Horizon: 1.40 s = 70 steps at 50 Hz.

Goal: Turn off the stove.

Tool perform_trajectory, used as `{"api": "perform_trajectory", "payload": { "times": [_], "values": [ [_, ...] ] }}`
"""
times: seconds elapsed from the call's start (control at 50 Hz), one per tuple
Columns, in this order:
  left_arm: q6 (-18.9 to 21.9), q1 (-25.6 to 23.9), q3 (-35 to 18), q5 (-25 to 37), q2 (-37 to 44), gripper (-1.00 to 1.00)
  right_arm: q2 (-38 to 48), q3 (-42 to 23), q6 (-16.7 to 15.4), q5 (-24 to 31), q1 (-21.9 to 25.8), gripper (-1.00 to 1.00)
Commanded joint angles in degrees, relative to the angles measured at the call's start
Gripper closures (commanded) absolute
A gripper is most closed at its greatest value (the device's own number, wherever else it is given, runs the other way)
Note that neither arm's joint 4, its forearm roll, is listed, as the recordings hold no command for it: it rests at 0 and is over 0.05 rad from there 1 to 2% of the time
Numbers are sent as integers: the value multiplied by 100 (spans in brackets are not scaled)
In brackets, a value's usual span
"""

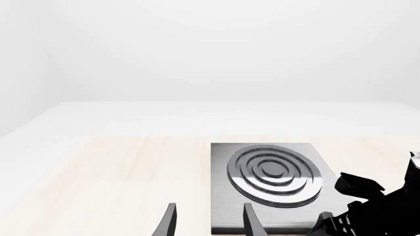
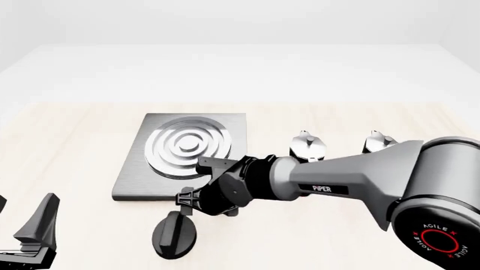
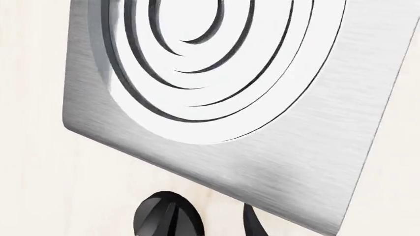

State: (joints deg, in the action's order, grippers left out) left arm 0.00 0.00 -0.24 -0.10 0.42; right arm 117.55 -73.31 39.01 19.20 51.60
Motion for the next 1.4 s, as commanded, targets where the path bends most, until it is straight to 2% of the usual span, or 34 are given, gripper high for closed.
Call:
{"api": "perform_trajectory", "payload": {
  "times": [0.02, 0.04, 0.06, 0.18, 0.28, 0.46, 0.48, 0.5, 0.54, 0.68, 0.7, 0.74, 0.76, 0.8, 0.82, 0.9, 0.92, 0.96, 1.0, 1.04, 1.1, 1.12, 1.36, 1.4],
  "values": [
    [0, 0, 0, 0, 0, -100, -91, 333, 333, 107, -319, -100],
    [0, 0, 0, 0, 0, -100, -145, 383, 132, 153, -511, -100],
    [0, 0, 0, 0, 0, -100, -105, 390, 233, 109, -405, -100],
    [0, 0, 0, 0, 0, -100, -141, 506, 59, 166, -469, -100],
    [0, 0, 0, 0, 0, -100, -211, 613, 94, 156, -296, -100],
    [0, 0, 0, 0, 0, -100, -547, 800, 62, 104, -428, -100],
    [0, 0, 0, 0, 0, -100, -741, 893, -66, 56, -586, -100],
    [0, 0, 0, 0, 0, -100, -800, 900, -20, 93, -534, -100],
    [0, 0, 0, 0, 0, -100, -1028, 994, -174, 66, -685, -100],
    [0, 0, 0, 0, 0, -100, -1569, 1246, -283, 40, -808, -100],
    [0, 0, 0, 0, 0, -100, -1768, 1293, -460, 33, -902, -100],
    [0, 0, 0, 0, 0, -100, -1926, 1401, -427, 15, -927, -100],
    [0, 0, 0, 0, 0, -100, -2119, 1456, -626, 11, -1040, -100],
    [0, 0, 0, 0, 0, -100, -2284, 1593, -557, -2, -1022, -100],
    [0, 0, 0, 0, 0, -100, -2444, 1662, -682, -24, -1113, -100],
    [0, 0, 0, 0, 0, -100, -2708, 1842, -627, -17, -1112, -100],
    [0, 0, 0, 0, 0, -100, -2956, 1952, -795, -22, -1280, -100],
    [0, 0, 0, 0, 0, -100, -3100, 2022, -764, 4, -1241, -100],
    [0, 0, 0, 0, 0, -100, -3477, 2173, -994, 8, -1427, -100],
    [0, 0, 0, 0, 0, -100, -3582, 2241, -932, 16, -1386, -100],
    [0, 0, 0, 0, 0, -100, -4026, 2390, -1063, 38, -1451, -100],
    [0, 0, 0, 0, 0, -100, -4287, 2484, -1176, 57, -1618, -100],
    [0, 0, 0, 0, 0, -100, -5708, 3072, -1337, 45, -1610, -100],
    [0, 0, 0, 0, 0, -100, -6105, 3136, -1452, 139, -1728, -100]
  ]
}}
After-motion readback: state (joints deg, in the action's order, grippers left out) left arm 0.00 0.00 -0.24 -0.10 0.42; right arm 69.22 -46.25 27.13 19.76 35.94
